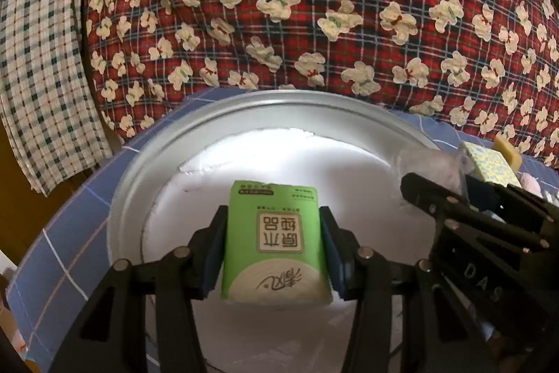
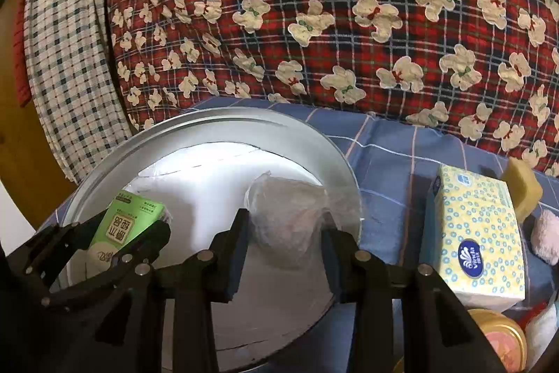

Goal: Organize soft objects
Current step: 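Carry the green pack and plastic bag with both tools over the silver tin, then open both tools to drop the green pack and plastic bag into the tin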

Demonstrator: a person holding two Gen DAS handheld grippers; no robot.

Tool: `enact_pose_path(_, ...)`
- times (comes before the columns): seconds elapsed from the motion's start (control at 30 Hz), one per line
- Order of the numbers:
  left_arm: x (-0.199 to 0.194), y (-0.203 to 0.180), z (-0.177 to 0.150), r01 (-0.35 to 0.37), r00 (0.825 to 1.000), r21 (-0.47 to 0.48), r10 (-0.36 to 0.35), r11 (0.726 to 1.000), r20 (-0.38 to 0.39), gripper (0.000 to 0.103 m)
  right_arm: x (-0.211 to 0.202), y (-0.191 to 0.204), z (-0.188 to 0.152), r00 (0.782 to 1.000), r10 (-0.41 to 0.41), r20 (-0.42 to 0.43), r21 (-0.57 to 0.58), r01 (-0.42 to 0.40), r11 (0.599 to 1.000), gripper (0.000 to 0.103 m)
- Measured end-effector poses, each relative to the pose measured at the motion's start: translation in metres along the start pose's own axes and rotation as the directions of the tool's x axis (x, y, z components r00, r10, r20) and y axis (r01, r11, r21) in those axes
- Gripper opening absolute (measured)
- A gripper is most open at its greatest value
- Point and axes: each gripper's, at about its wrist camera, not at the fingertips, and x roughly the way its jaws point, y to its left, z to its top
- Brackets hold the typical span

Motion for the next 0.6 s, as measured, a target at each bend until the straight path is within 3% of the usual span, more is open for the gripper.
enact_pose_path(0.23, 0.001, -0.006, -0.001, -0.009, 1.0, 0.016, 0.009, 1.0, -0.012, 0.049, -0.003, 0.004, -0.007, 0.996, -0.085, -0.002, -0.075, 0.085, 0.994, 0.04)
enact_pose_path(0.43, 0.002, -0.014, -0.001, -0.002, 1.0, 0.035, 0.003, 0.999, -0.015, 0.05, -0.007, -0.001, -0.01, 0.994, -0.109, 0.014, -0.071, 0.11, 0.991, 0.04)
enact_pose_path(0.6, 0.002, -0.015, -0.001, -0.039, 0.999, 0.039, 0.04, 0.998, -0.013, 0.052, -0.008, 0.002, -0.012, 0.994, -0.106, 0.039, -0.098, 0.11, 0.989, 0.042)
